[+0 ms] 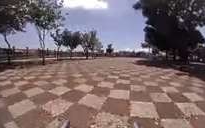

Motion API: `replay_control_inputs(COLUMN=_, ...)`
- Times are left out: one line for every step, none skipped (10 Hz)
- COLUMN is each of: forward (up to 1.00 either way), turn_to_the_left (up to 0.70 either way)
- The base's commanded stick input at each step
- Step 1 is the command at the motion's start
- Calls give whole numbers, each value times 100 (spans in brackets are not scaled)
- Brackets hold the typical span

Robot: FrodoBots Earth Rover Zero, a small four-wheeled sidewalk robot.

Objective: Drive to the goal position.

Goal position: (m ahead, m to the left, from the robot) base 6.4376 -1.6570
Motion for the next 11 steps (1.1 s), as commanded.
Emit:
replay_control_inputs(forward=70, turn_to_the_left=-27)
replay_control_inputs(forward=70, turn_to_the_left=-27)
replay_control_inputs(forward=70, turn_to_the_left=-27)
replay_control_inputs(forward=70, turn_to_the_left=-27)
replay_control_inputs(forward=70, turn_to_the_left=-27)
replay_control_inputs(forward=70, turn_to_the_left=-27)
replay_control_inputs(forward=70, turn_to_the_left=-27)
replay_control_inputs(forward=70, turn_to_the_left=-27)
replay_control_inputs(forward=70, turn_to_the_left=-27)
replay_control_inputs(forward=70, turn_to_the_left=-27)
replay_control_inputs(forward=70, turn_to_the_left=-27)
